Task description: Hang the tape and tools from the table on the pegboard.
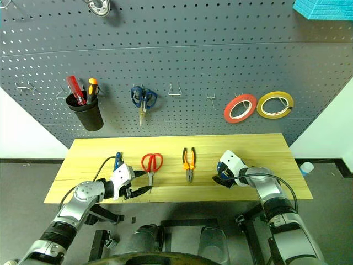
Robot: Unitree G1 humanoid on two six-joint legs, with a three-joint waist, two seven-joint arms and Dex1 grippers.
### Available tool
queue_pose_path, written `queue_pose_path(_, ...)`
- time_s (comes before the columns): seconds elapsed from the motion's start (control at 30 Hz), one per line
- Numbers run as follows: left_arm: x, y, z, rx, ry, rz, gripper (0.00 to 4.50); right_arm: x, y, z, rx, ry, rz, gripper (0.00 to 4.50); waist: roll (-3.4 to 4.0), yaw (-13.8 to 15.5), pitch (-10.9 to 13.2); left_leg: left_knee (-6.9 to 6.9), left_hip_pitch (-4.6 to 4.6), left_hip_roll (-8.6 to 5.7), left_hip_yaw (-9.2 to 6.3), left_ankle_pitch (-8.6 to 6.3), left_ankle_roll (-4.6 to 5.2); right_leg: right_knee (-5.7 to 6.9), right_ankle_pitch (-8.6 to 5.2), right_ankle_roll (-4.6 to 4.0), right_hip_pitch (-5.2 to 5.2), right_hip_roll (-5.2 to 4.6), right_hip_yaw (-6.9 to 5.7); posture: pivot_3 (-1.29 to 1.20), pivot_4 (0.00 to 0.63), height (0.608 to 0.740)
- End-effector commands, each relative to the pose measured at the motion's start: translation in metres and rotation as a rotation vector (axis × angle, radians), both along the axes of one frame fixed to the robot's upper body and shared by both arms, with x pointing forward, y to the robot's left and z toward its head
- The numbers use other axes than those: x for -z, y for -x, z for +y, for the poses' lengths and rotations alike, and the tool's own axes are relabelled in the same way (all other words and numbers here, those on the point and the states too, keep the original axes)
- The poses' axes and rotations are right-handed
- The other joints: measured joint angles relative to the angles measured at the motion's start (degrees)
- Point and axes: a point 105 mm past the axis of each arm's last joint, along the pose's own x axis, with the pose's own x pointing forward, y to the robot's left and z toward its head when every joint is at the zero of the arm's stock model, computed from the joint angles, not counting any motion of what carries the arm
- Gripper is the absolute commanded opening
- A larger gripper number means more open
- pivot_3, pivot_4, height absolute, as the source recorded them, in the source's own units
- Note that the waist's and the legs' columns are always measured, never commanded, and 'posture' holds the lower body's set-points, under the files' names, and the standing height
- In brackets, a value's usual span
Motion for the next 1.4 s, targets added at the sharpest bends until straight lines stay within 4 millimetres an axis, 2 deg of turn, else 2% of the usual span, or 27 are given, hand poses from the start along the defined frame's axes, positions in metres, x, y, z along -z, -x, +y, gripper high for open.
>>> queue_pose_path(0.03, -0.014, 0.002, -0.007, 0.106, 0.025, 0.005, 3.19, -0.003, -0.007, 0.006, 0.003, 0.019, 0.029, 4.5, -0.03, 0.0, 0.0, 0.0, -0.02, 0.0, 0.01, 0.0, 0.0, 0.0, -0.01, 0.02, -0.02, 0.0, 0.01, -0.05, 0.051, 0.74)
queue_pose_path(0.37, -0.019, -0.001, -0.01, 0.134, -0.002, -0.015, 3.19, 0.016, -0.008, -0.009, 0.128, 0.136, 0.185, 4.5, -0.04, 0.0, 0.0, -0.02, 0.0, 0.0, 0.0, 0.0, 0.0, 0.06, 0.0, 0.0, -0.06, 0.03, 0.07, -0.04, 0.051, 0.74)
queue_pose_path(0.57, -0.017, 0.0, -0.007, 0.118, -0.013, -0.018, 3.19, 0.021, -0.003, -0.012, 0.129, 0.166, 0.231, 4.5, -0.06, 0.0, 0.0, -0.02, 0.02, 0.0, 0.03, 0.0, 0.01, 0.07, 0.0, 0.02, -0.07, 0.07, 0.15, -0.04, 0.049, 0.74)
queue_pose_path(0.7, -0.017, 0.002, -0.006, 0.109, -0.011, -0.021, 3.24, 0.023, -0.002, -0.016, 0.128, 0.198, 0.24, 3.65, -0.11, 0.0, 0.0, -0.01, 0.06, 0.0, 0.02, 0.0, 0.01, 0.08, 0.0, 0.01, -0.06, 0.08, 0.16, -0.04, 0.049, 0.74)
queue_pose_path(0.93, -0.018, 0.0, -0.003, 0.083, -0.011, -0.033, 3.24, 0.027, 0.005, -0.019, 0.088, 0.255, 0.24, 1.27, -0.35, 0.0, -0.2, -0.01, 0.06, 0.0, 0.02, 0.0, 0.01, 0.08, 0.0, 0.01, -0.05, 0.08, 0.19, -0.04, 0.047, 0.74)
queue_pose_path(1.0, -0.018, -0.001, -0.003, 0.078, -0.009, -0.033, 3.24, 0.028, 0.007, -0.02, 0.08, 0.268, 0.234, 0.73, -0.38, 0.1, -0.2, 0.0, 0.07, 0.0, 0.02, 0.0, 0.0, 0.08, 0.0, 0.01, -0.04, 0.08, 0.19, -0.05, 0.047, 0.74)
queue_pose_path(1.07, -0.018, -0.001, -0.002, 0.074, -0.009, -0.033, 3.24, 0.028, 0.007, -0.02, 0.076, 0.281, 0.22, 0.68, -0.39, 0.1, -0.2, 0.01, 0.07, 0.0, 0.02, 0.0, 0.0, 0.08, 0.0, 0.01, -0.03, 0.08, 0.19, -0.05, 0.047, 0.74)
queue_pose_path(1.27, -0.027, -0.006, 0.002, 0.018, 0.008, -0.108, 3.24, 0.011, 0.002, -0.017, -0.084, 0.392, -0.029, 0.68, -0.39, 0.3, -0.2, -0.01, 0.01, -0.01, 0.02, 0.0, 0.0, 0.04, -0.01, 0.01, -0.07, 0.06, 0.2, -0.05, 0.055, 0.74)
queue_pose_path(1.37, -0.029, -0.008, 0.003, 0.005, 0.014, -0.12, 3.24, 0.008, 0.004, -0.016, -0.103, 0.407, -0.065, 0.68, -0.42, 0.2, -0.1, -0.04, -0.07, -0.01, 0.04, -0.01, 0.0, 0.01, -0.01, 0.02, -0.16, 0.05, 0.2, -0.05, 0.055, 0.74)
queue_pose_path(1.4, -0.034, -0.011, 0.006, -0.021, 0.021, -0.163, 3.24, 0.001, 0.003, -0.018, -0.176, 0.514, -0.214, 0.68, -0.42, 0.0, -0.1, -0.04, -0.07, -0.01, 0.05, -0.01, 0.0, 0.01, -0.01, 0.01, -0.16, 0.05, 0.2, -0.06, 0.063, 0.74)
